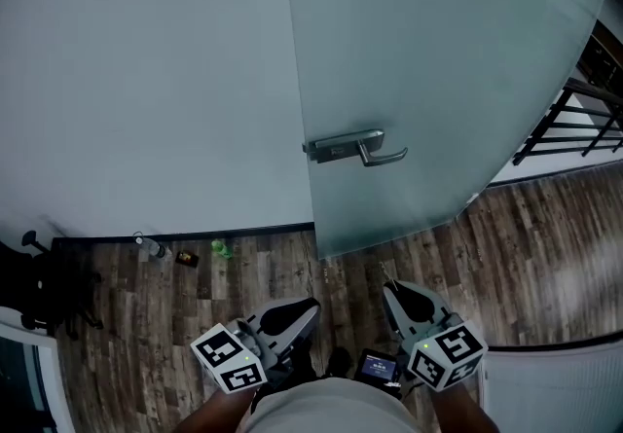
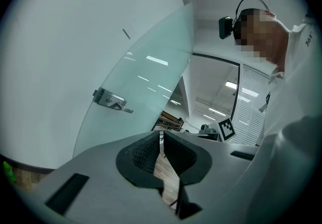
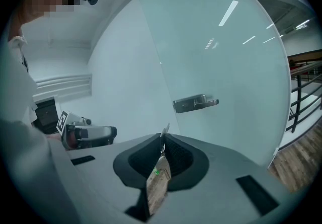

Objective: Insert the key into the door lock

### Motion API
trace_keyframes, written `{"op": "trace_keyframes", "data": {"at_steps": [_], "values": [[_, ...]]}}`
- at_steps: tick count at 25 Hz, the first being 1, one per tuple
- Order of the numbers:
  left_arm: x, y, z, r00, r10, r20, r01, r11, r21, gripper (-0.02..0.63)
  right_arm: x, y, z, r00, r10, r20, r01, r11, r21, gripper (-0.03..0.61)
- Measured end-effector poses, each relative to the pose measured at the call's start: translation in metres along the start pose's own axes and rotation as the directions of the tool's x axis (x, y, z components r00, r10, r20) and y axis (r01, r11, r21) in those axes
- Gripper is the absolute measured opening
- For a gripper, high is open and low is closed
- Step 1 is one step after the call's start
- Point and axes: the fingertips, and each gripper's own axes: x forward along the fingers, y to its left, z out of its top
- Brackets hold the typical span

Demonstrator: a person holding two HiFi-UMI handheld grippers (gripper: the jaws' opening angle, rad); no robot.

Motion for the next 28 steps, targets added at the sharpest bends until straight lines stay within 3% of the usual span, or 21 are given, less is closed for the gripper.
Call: {"op": "trace_keyframes", "data": {"at_steps": [17,22,28], "values": [[0.012,0.106,0.068,0.987,-0.143,-0.072,0.142,0.990,-0.018,0.035,0.102,-0.008,0.040,0.988,-0.152,-0.002,0.152,0.988,0.040,0.028],[0.015,0.122,0.073,0.979,-0.180,-0.093,0.178,0.983,-0.032,0.035,0.113,-0.007,0.047,0.980,-0.201,0.002,0.201,0.979,0.037,0.028],[0.023,0.131,0.083,0.978,-0.190,-0.085,0.188,0.982,-0.032,0.035,0.124,-0.010,0.056,0.979,-0.204,-0.001,0.204,0.979,0.025,0.028]]}}
